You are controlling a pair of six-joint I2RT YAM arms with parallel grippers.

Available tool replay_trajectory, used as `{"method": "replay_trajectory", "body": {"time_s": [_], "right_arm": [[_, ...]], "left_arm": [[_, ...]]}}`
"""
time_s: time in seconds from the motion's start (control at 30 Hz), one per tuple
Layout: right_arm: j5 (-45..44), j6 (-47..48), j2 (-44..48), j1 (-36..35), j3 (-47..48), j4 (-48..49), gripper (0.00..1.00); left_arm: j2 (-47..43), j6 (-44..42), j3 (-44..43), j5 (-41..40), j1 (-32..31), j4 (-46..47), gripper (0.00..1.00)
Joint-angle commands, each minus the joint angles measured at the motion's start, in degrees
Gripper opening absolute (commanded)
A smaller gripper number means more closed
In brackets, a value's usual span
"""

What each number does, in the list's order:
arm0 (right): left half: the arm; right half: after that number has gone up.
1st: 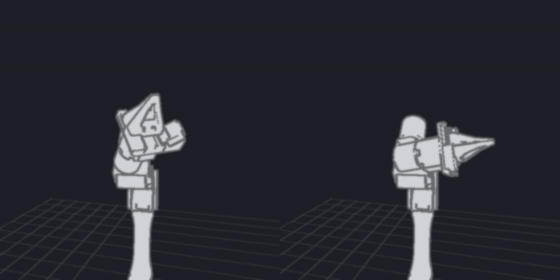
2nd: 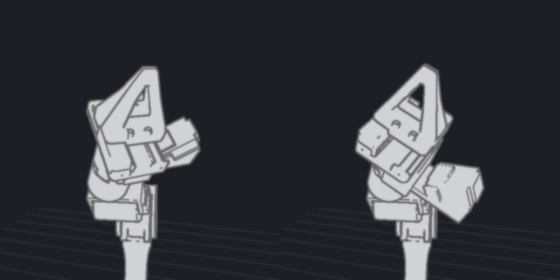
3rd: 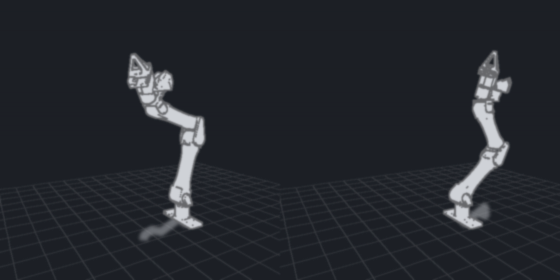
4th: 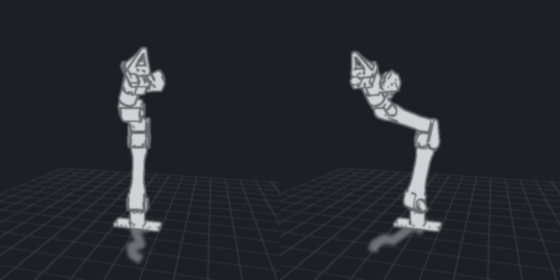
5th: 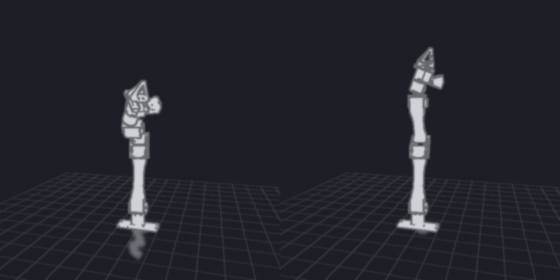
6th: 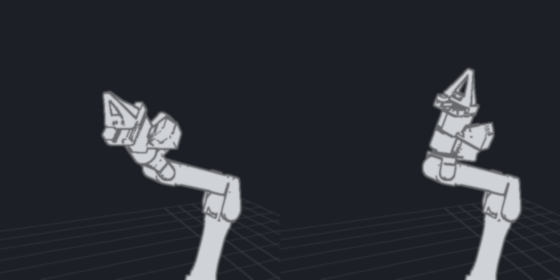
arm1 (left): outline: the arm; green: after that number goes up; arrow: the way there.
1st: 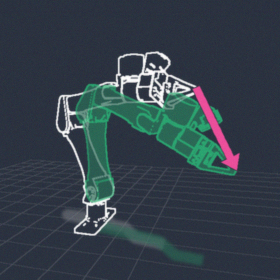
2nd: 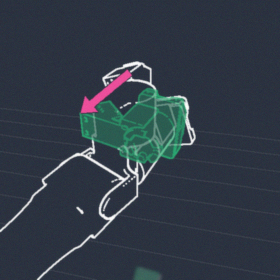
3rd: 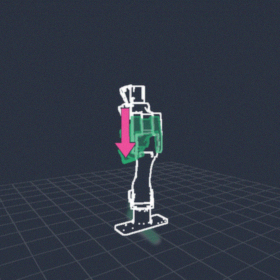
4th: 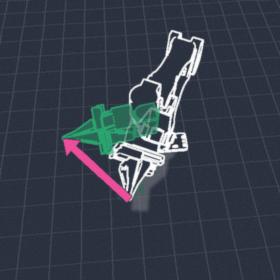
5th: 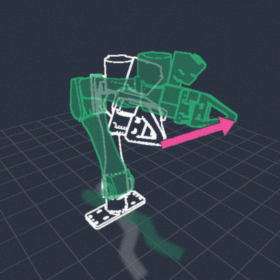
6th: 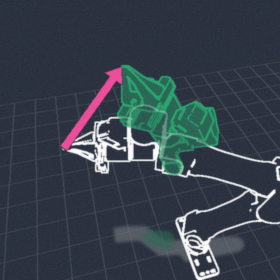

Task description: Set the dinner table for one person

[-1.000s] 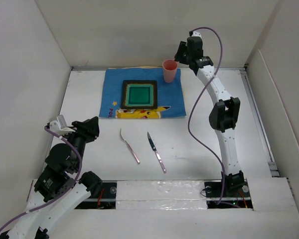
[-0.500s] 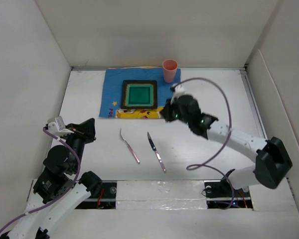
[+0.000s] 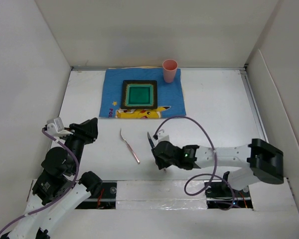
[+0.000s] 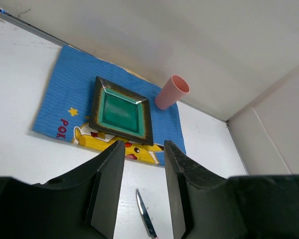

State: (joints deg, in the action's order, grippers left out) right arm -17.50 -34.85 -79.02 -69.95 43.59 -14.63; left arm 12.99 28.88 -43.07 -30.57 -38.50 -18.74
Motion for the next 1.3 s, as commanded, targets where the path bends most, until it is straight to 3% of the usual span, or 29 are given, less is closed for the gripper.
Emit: {"method": "replay_trajectory", "body": {"time_s": [0.0,0.2,0.27,0.3,0.4,0.5,0.63,0.83,1.03,1.27], "right_arm": [[-6.93,-4.34,-5.43,-2.03,4.9,-5.4,0.54],[-8.26,-5.4,-11.67,-2.64,6.33,-5.23,0.47],[-7.38,-4.97,-12.82,-2.64,6.24,-4.09,0.36],[-7.29,-5.22,-14.04,-2.64,6.24,-4.0,0.21],[-7.2,-6.89,-14.76,-2.64,6.68,-4.53,0.0],[-9.04,-7.6,-12.39,-4.75,7.56,-6.19,0.0],[-11.15,-5.94,-1.18,-4.93,9.31,-8.31,0.0],[-7.03,5.75,4.76,11.84,11.16,4.4,0.0],[-1.68,10.85,-8.23,26.85,19.67,8.3,0.0],[4.38,11.3,-26.34,35.48,35.3,6.38,0.0]], "left_arm": [[0.1,-0.32,0.27,0.16,0.18,2.13,0.35],[0.28,-0.32,0.18,0.25,0.18,2.04,0.35],[0.28,-0.23,0.0,0.42,0.18,1.78,0.35],[0.1,-0.23,0.0,0.59,0.18,1.87,0.35],[-0.07,-0.58,0.27,0.25,0.18,2.48,0.35],[0.28,-0.32,0.0,0.51,0.18,1.87,0.35],[0.36,-0.67,0.18,0.59,0.18,2.57,0.35],[0.8,-0.85,0.0,0.86,0.18,2.57,0.35],[-0.25,-0.5,0.18,0.42,0.18,2.4,0.35],[-0.51,-0.14,0.09,0.16,0.18,1.69,0.35]]}}
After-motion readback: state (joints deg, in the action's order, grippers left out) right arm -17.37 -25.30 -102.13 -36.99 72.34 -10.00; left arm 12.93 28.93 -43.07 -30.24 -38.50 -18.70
